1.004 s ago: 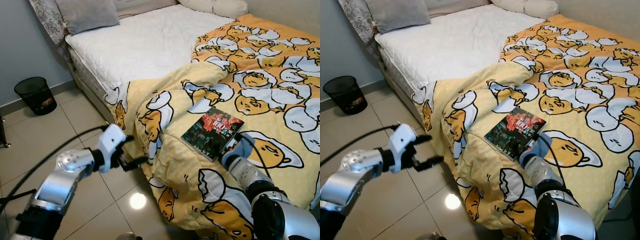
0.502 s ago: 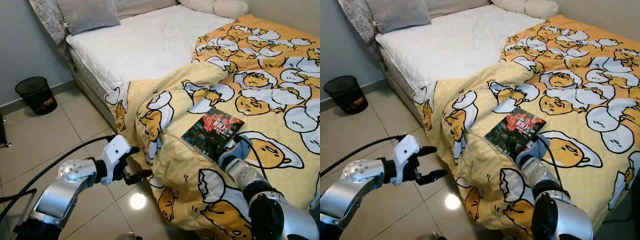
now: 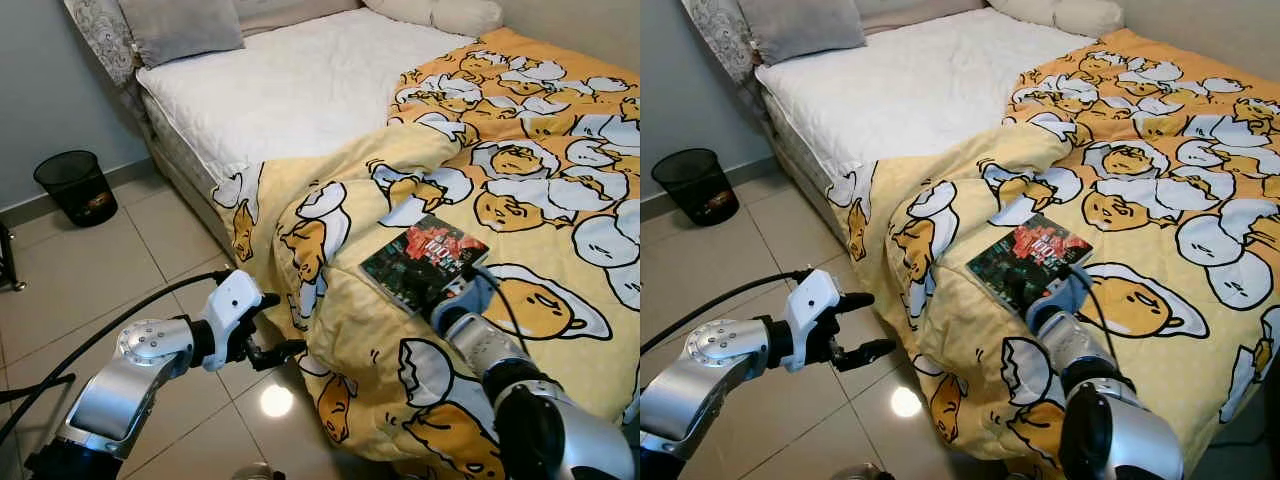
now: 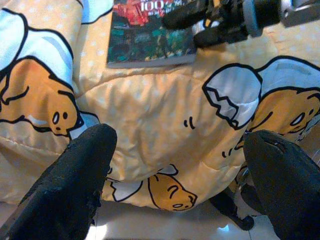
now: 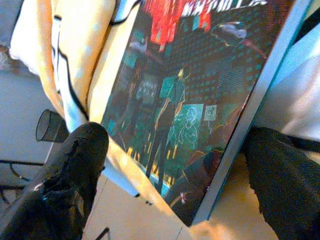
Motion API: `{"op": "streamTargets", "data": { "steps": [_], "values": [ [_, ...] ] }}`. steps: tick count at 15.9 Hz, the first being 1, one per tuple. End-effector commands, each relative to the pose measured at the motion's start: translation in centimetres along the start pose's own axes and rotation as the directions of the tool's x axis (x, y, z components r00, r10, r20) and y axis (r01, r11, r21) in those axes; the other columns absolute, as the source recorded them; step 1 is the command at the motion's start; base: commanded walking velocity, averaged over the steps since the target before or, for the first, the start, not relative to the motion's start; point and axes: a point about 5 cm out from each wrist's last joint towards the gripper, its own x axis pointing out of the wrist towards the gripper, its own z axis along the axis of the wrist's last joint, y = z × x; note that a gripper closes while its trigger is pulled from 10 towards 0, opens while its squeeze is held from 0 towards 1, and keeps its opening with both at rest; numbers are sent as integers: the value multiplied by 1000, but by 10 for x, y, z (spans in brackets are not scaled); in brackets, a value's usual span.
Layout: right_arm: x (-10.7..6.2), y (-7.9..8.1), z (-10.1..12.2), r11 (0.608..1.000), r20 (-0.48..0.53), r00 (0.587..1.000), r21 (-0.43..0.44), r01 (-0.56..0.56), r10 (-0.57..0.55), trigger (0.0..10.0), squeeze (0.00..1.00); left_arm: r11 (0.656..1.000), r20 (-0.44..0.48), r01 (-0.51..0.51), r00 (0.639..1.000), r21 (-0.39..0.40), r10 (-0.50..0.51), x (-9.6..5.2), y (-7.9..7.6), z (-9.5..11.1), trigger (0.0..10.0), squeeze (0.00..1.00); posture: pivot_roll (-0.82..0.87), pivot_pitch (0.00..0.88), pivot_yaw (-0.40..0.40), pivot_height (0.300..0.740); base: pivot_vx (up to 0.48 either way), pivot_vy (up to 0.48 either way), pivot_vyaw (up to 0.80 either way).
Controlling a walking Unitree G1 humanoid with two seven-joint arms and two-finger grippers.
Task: Clean up the room
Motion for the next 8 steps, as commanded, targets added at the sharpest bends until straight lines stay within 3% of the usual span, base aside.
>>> {"op": "streamTargets", "data": {
  "steps": [1, 5, 8],
  "values": [
    [2, 5, -10, 1000, -34, 999, 1, 13, -13, 10000, 0, 1000, -10, -1, 1000, -2, 1, -6, -1, 0, 10000, 1000, 200, 0, 34, 740, 0, 0, 0],
    [1, 0, -29, 996, -59, 994, 18, 91, -89, 10000, 0, 1000, 14, 3, 1000, -2, -3, -13, -5, 5, 10000, 1000, 267, 24, 54, 740, 0, 0, 0],
    [1, -1, -26, 975, 12, 992, 186, 120, -124, 10000, 0, 999, -9, 44, 999, -4, -44, -7, -9, 3, 10000, 1000, 304, 47, 60, 740, 0, 0, 0]
  ]
}}
